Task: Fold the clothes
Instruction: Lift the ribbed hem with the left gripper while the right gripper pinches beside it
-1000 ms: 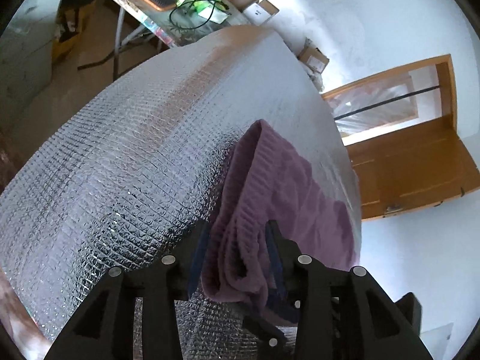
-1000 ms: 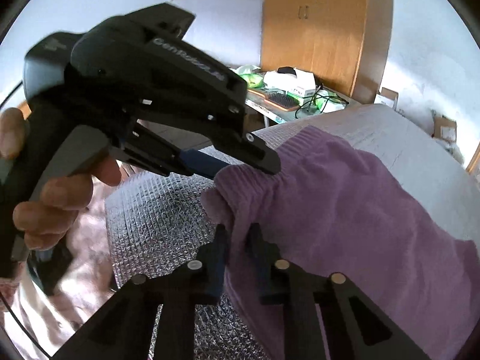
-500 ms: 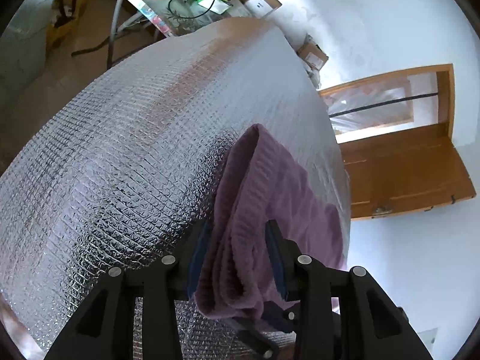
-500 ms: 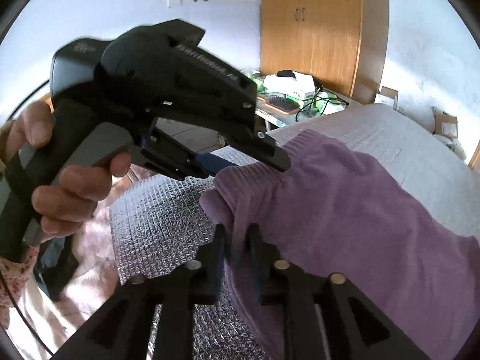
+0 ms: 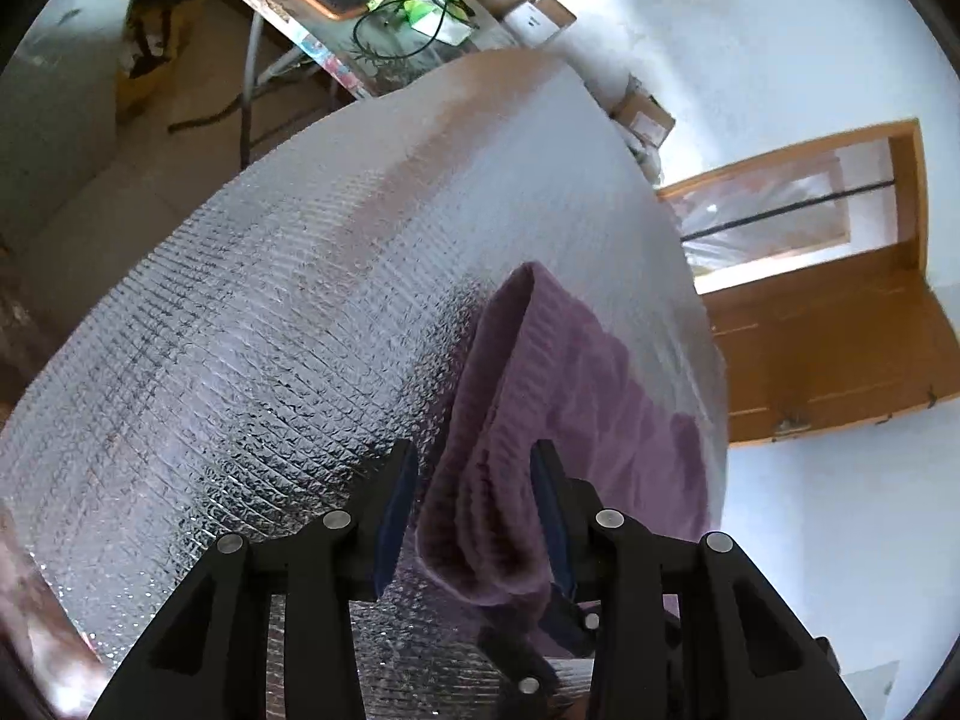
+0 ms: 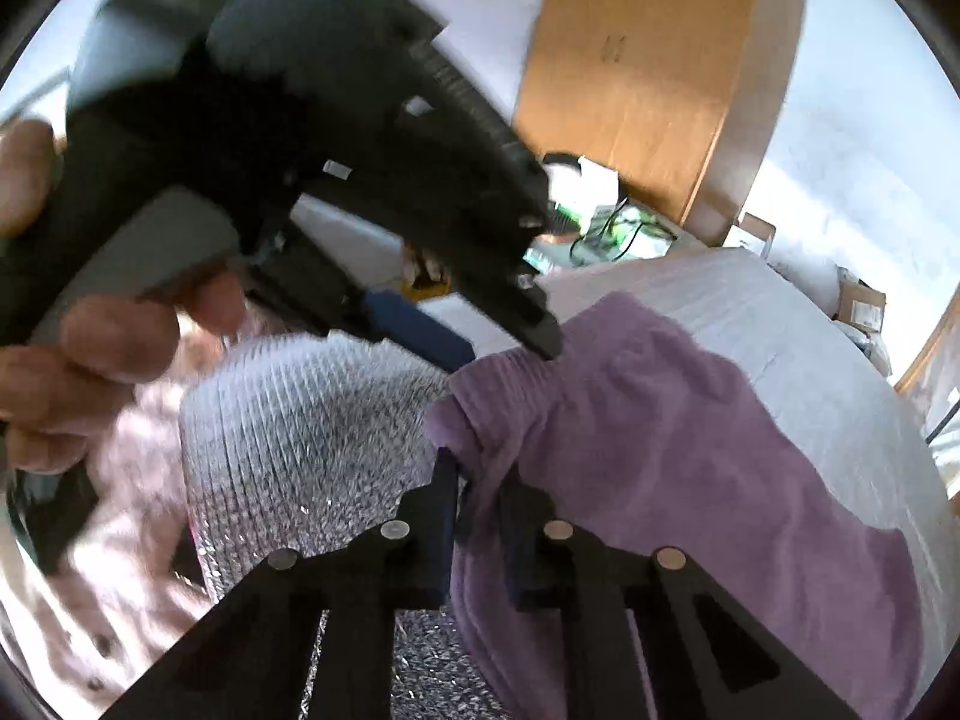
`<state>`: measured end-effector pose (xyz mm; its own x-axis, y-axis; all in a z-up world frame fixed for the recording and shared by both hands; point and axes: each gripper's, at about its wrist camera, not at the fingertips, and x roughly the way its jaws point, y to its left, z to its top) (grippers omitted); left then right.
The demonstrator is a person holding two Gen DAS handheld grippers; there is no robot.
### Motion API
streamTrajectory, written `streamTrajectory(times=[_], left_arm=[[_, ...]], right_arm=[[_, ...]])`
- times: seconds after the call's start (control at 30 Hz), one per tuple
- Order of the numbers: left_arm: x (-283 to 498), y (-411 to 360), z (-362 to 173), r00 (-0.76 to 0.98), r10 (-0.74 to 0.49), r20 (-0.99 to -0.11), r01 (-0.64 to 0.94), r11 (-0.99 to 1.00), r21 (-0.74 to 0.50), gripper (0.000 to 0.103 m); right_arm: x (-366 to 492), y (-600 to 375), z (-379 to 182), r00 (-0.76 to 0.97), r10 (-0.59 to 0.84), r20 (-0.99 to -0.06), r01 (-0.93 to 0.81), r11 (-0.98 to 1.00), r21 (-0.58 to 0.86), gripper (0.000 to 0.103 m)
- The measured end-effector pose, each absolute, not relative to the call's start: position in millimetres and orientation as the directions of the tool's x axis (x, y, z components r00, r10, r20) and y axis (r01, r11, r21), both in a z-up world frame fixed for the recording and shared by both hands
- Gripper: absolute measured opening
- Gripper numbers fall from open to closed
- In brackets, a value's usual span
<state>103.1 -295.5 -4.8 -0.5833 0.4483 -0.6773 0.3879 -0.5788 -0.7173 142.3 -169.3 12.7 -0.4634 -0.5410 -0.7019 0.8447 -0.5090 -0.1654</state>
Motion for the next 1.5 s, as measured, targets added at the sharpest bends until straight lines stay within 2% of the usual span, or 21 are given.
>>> streamTrajectory(times=[0.27, 0.5, 0.7, 0.8, 0.87, 1.23, 1.5], left_arm=[[99, -299, -14, -0.567, 0.556, -0.607, 0.387, -0.471, -0.793, 0.051], [93, -299, -19, -0.572, 0.578, -0.582, 0.397, -0.425, -0.813, 0.051], [80, -295, -20, -0.569, 0.589, -0.574, 0.379, -0.431, -0.819, 0.045], [80, -297, -27, -0.567, 0.602, -0.562, 0.386, -0.409, -0.827, 0.028], [86, -299, -30, -0.567, 0.599, -0.565, 0.382, -0.417, -0.825, 0.022], [105, -312, -10, -0.607, 0.527, -0.595, 0.354, -0.490, -0.796, 0.019], [105, -306, 26, -0.650, 0.474, -0.594, 0.310, -0.548, -0.777, 0.019]], right_arm=[[146, -151, 27, -0.481, -0.604, -0.635, 0.839, -0.529, -0.132, 0.011], [156, -151, 30, -0.484, -0.616, -0.621, 0.843, -0.520, -0.140, 0.011], [151, -143, 28, -0.476, -0.625, -0.619, 0.849, -0.509, -0.141, 0.011], [148, -143, 28, -0.478, -0.623, -0.620, 0.849, -0.507, -0.145, 0.011], [147, -143, 28, -0.475, -0.620, -0.624, 0.848, -0.512, -0.137, 0.011], [141, -157, 39, -0.440, -0.635, -0.635, 0.859, -0.505, -0.089, 0.011], [138, -165, 55, -0.426, -0.690, -0.585, 0.876, -0.477, -0.075, 0.011]])
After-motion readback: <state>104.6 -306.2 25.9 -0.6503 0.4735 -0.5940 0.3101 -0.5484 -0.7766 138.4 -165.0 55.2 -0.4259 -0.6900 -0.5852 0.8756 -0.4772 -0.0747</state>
